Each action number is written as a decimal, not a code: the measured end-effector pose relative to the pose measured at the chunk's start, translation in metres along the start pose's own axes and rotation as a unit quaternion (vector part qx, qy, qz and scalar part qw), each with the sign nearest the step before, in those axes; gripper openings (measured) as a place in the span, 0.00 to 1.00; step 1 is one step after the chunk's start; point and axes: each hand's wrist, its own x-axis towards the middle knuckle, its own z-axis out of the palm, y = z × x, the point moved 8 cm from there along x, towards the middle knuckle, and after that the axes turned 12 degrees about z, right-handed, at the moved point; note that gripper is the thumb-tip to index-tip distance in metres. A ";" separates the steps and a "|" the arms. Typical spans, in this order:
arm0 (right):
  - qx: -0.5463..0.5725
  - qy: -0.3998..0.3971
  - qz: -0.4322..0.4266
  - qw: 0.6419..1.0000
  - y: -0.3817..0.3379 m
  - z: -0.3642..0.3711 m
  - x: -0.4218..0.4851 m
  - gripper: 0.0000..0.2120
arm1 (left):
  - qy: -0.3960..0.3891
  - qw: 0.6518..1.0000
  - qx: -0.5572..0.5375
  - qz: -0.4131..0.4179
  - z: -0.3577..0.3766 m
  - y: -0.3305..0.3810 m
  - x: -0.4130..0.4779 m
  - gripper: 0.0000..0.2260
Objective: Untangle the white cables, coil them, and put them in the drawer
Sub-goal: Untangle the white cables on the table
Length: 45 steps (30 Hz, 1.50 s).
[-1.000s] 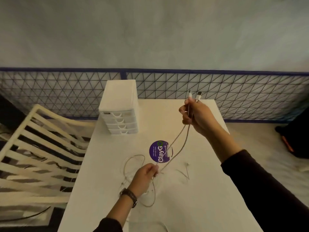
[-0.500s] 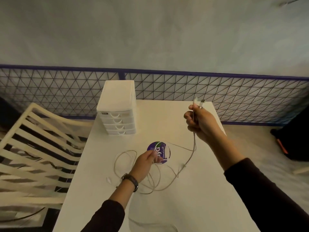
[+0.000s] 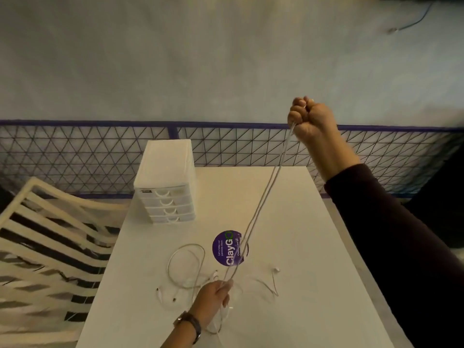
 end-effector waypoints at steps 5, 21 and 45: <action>-0.073 -0.001 -0.032 0.997 -0.012 -0.002 -0.002 0.12 | 0.062 0.997 -0.032 -0.036 -0.029 -0.010 0.020 0.23; -0.440 0.053 -0.030 0.896 0.079 -0.066 -0.044 0.12 | 0.045 0.980 -0.062 0.181 -0.091 0.247 0.022 0.21; -0.479 -0.050 0.026 0.876 0.131 -0.048 -0.077 0.20 | -0.089 0.958 -0.192 0.191 -0.052 0.277 0.018 0.25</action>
